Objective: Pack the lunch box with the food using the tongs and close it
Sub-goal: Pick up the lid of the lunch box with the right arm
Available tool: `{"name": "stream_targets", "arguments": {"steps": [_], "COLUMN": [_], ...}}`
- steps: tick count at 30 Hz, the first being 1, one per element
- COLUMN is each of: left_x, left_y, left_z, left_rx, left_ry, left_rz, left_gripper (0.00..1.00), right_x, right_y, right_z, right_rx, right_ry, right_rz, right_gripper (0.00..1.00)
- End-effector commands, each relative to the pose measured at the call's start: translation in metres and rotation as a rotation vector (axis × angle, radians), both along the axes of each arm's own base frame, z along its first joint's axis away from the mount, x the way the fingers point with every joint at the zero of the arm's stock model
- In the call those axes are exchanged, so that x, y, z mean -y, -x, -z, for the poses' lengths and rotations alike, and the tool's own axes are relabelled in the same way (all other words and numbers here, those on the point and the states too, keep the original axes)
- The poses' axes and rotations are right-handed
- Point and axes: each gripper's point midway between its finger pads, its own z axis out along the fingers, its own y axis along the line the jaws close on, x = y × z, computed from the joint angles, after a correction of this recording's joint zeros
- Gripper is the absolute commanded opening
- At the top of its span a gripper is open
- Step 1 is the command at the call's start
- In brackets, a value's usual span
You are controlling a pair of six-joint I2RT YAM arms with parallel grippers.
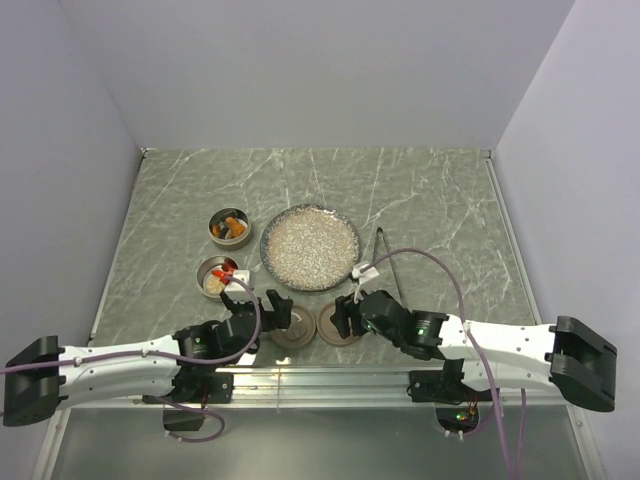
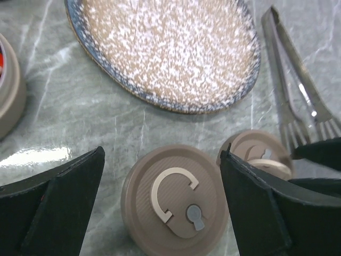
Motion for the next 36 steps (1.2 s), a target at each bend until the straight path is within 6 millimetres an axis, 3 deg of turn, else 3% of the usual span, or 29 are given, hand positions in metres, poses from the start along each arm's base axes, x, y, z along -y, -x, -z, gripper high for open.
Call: {"name": "stream_targets", "arguments": {"steps": [1, 9, 16, 22, 27, 30, 31, 33, 34, 36], "left_x": [-0.004, -0.019, -0.031, -0.050, -0.066, -0.074, -0.076, -0.080, -0.081, -0.082], "left_y": [-0.007, -0.010, -0.012, -0.015, -0.016, -0.016, -0.016, -0.017, -0.016, -0.016], "left_z": [-0.027, -0.053, -0.082, -0.116, -0.141, -0.157, -0.159, -0.162, -0.165, -0.168], "left_rx": [0.052, 0.098, 0.134, 0.191, 0.243, 0.275, 0.280, 0.288, 0.290, 0.296], "left_ry": [0.048, 0.093, 0.120, 0.144, 0.176, 0.180, 0.178, 0.163, 0.166, 0.169], "left_rz": [-0.039, -0.084, -0.128, -0.188, -0.225, -0.243, -0.248, -0.256, -0.259, -0.258], "left_gripper": [0.96, 0.98, 0.99, 0.99, 0.99, 0.99, 0.99, 0.99, 1.00, 1.00], "right_x": [-0.005, -0.016, -0.015, -0.011, -0.008, -0.024, -0.036, -0.053, -0.075, -0.101], "right_y": [-0.003, 0.000, -0.006, -0.015, -0.026, -0.032, -0.037, -0.041, -0.050, -0.057], "right_z": [-0.005, 0.017, 0.016, -0.013, -0.052, -0.086, -0.107, -0.110, -0.125, -0.132], "right_rx": [-0.006, -0.046, -0.034, 0.022, 0.103, 0.169, 0.203, 0.213, 0.235, 0.236], "right_ry": [0.004, 0.082, 0.113, 0.096, 0.060, 0.001, -0.051, -0.028, -0.068, -0.087], "right_rz": [0.040, -0.009, 0.011, 0.052, 0.089, 0.045, 0.033, -0.036, -0.059, -0.151], "right_gripper": [0.67, 0.55, 0.22, 0.02, 0.00, 0.00, 0.00, 0.00, 0.00, 0.00]}}
